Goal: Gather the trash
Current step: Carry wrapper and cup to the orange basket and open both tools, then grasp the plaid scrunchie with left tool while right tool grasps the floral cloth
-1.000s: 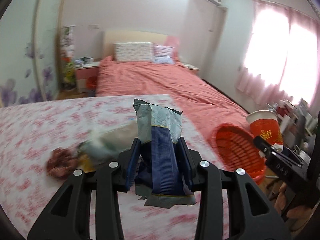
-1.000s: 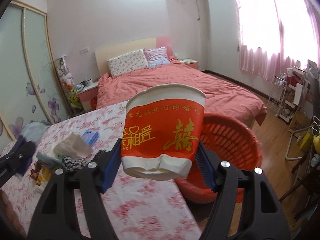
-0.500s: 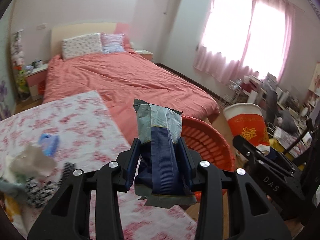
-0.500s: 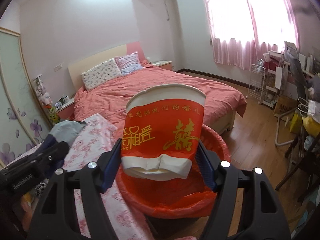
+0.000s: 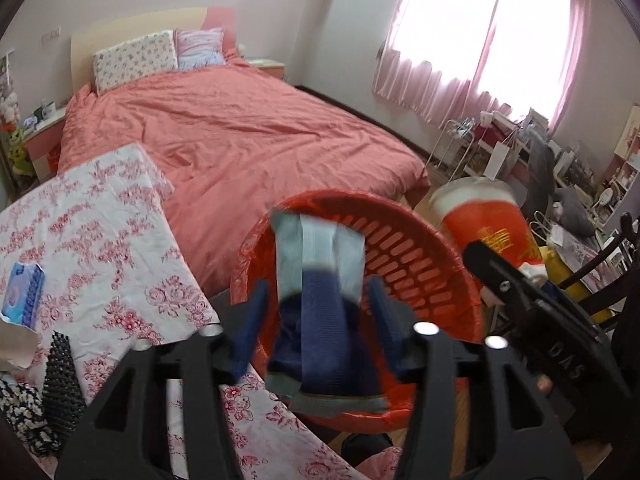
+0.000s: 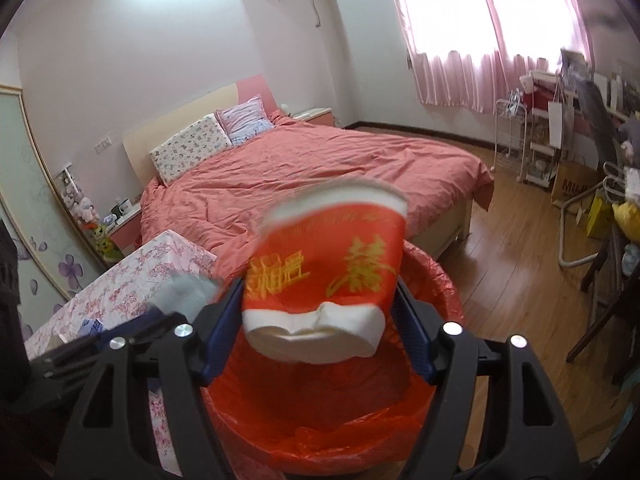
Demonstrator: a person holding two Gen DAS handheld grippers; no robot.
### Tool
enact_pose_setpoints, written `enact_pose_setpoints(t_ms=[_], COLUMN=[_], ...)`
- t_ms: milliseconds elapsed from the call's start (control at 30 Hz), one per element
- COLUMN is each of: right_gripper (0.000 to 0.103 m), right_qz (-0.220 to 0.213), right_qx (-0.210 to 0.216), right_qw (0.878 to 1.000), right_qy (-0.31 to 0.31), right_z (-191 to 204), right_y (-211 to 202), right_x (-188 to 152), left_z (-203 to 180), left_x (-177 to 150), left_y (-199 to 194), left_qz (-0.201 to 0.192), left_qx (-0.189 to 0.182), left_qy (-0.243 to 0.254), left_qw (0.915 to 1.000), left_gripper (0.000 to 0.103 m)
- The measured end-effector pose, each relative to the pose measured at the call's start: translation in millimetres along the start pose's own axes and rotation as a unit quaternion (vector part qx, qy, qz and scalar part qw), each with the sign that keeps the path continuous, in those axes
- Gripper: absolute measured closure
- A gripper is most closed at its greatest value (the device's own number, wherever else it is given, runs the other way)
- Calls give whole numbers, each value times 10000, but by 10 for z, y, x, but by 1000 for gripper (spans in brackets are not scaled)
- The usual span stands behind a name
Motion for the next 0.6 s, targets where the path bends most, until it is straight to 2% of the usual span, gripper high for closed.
enact_pose_setpoints(t_ms=[100, 333, 600], right_gripper=[23, 21, 21], right_qz=[48, 116, 13], right_qx=[-17, -157, -172], right_qw=[10000, 9998, 9985], right_qy=[64, -17, -523], right_z=[-41, -4, 361], right_y=[64, 4, -246], right_x=[-47, -167, -154], left_z=[73, 207, 664], left_x=[-54, -151, -268], left_y=[13, -104, -601], left_qz=[72, 100, -266], left_qx=[105, 320, 1073], left_qy=[-112, -220, -230], left_qw=[9999, 9992, 9936], left_gripper=[33, 32, 21])
Point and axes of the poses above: each gripper's, at about its wrist camera, not at the fingertips, and y roughly the way its jaws point, z to its left, x to its top, the point moved 10 cm from there along y, roughly the way its jaws point, and after that the axes turned 7 degrees about -y, right-handed, at the moved point
